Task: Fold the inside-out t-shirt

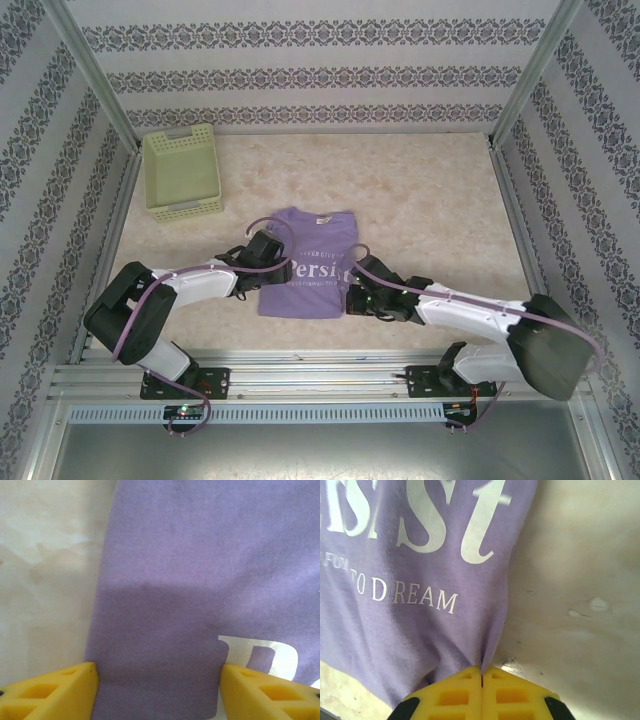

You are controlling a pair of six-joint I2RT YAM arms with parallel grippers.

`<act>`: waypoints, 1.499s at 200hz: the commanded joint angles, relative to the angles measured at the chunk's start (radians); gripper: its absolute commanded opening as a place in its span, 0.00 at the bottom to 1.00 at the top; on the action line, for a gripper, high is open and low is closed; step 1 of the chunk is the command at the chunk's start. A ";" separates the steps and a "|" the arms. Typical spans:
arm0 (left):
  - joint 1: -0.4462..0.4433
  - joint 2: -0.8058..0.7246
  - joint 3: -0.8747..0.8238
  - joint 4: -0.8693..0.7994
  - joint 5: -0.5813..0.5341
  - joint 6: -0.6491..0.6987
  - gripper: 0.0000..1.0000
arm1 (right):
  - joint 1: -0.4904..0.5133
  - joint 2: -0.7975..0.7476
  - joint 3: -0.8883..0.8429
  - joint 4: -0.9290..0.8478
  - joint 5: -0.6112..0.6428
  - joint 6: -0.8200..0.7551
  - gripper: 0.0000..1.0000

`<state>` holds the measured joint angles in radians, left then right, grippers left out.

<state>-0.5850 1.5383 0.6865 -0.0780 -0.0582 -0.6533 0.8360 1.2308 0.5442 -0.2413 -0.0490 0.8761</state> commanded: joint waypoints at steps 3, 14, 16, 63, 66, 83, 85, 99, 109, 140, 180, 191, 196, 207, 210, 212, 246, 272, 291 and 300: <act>0.012 0.018 -0.022 -0.092 -0.068 0.030 0.67 | 0.012 -0.089 0.020 -0.180 0.118 -0.035 0.00; 0.012 0.018 -0.021 -0.089 -0.066 0.033 0.67 | 0.012 -0.106 0.014 -0.192 0.120 -0.038 0.00; 0.011 0.017 -0.022 -0.088 -0.065 0.035 0.67 | 0.012 -0.108 0.013 -0.193 0.117 -0.039 0.00; 0.010 0.009 -0.019 -0.071 -0.024 0.036 0.66 | 0.015 -0.041 -0.013 -0.143 0.080 -0.016 0.00; 0.010 0.008 -0.019 -0.072 -0.021 0.036 0.66 | 0.016 -0.037 -0.014 -0.138 0.079 -0.016 0.00; 0.008 0.002 -0.016 -0.078 -0.006 0.037 0.67 | 0.022 -0.015 -0.004 -0.124 0.064 -0.016 0.08; 0.007 0.000 -0.017 -0.079 -0.004 0.037 0.67 | 0.022 -0.014 -0.004 -0.123 0.062 -0.016 0.10; 0.002 -0.016 -0.012 -0.098 0.006 0.035 0.67 | 0.023 -0.027 -0.005 -0.106 0.046 -0.010 0.26; -0.006 -0.033 -0.007 -0.116 0.009 0.035 0.67 | 0.023 -0.046 -0.014 -0.098 0.039 -0.004 0.31; -0.038 -0.101 -0.001 -0.162 0.008 0.026 0.68 | 0.025 -0.100 -0.066 -0.057 0.011 0.018 0.35; -0.071 -0.131 -0.015 -0.170 0.005 0.001 0.67 | 0.044 -0.061 -0.124 0.055 -0.032 0.064 0.35; -0.079 -0.124 -0.021 -0.159 0.006 -0.001 0.68 | 0.051 -0.042 -0.118 0.079 -0.034 0.064 0.35; -0.081 -0.114 -0.024 -0.152 0.007 -0.003 0.67 | 0.056 -0.033 -0.115 0.094 -0.035 0.063 0.35; -0.084 -0.089 -0.025 -0.144 0.013 -0.006 0.67 | 0.068 -0.015 -0.100 0.108 -0.025 0.058 0.36; -0.084 -0.081 -0.026 -0.141 0.015 -0.006 0.67 | 0.070 -0.011 -0.095 0.105 -0.018 0.057 0.37; -0.085 -0.076 -0.027 -0.138 0.015 -0.007 0.67 | 0.072 -0.007 -0.092 0.103 -0.013 0.057 0.37; -0.086 -0.056 -0.042 -0.144 0.007 -0.022 0.67 | 0.074 0.005 -0.016 -0.151 0.161 0.070 0.42; -0.060 -0.154 -0.012 -0.190 0.009 0.010 0.71 | 0.055 -0.120 0.018 -0.260 0.221 0.007 0.51; 0.003 -0.196 0.027 -0.203 0.034 0.036 0.74 | -0.021 -0.194 0.044 -0.258 0.198 -0.058 0.61; 0.033 -0.188 0.062 -0.214 0.037 0.047 0.76 | -0.084 -0.201 0.063 -0.247 0.158 -0.083 0.64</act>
<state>-0.6216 1.3819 0.6708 -0.2417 -0.0334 -0.6464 0.8562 1.0775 0.5438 -0.4377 0.0959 0.8768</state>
